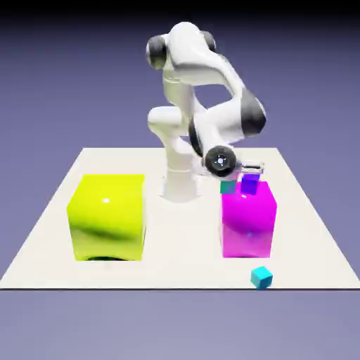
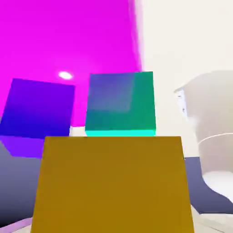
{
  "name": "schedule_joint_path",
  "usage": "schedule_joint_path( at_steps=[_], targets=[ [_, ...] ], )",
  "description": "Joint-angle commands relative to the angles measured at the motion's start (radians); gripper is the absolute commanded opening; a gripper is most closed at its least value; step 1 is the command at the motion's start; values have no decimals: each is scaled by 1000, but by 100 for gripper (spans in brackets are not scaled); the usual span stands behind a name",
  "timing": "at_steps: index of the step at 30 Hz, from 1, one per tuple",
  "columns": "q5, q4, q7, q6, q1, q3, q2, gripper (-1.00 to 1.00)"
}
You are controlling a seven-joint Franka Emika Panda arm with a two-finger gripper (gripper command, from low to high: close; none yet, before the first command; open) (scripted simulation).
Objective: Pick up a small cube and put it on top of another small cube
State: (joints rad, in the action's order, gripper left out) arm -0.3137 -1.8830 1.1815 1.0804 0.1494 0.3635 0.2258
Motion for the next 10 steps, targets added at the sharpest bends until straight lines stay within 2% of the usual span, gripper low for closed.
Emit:
schedule_joint_path(
  at_steps=[1, 6, 7, 10],
  targets=[
    [-2, -36, -8, 24, -2, 2, -12, -100],
    [-16, -210, -41, 139, -11, 11, -71, -100],
    [-16, -210, -41, 139, -11, 11, -71, 100],
    [-10, -137, -27, 91, -7, 7, -46, 100]
  ],
)
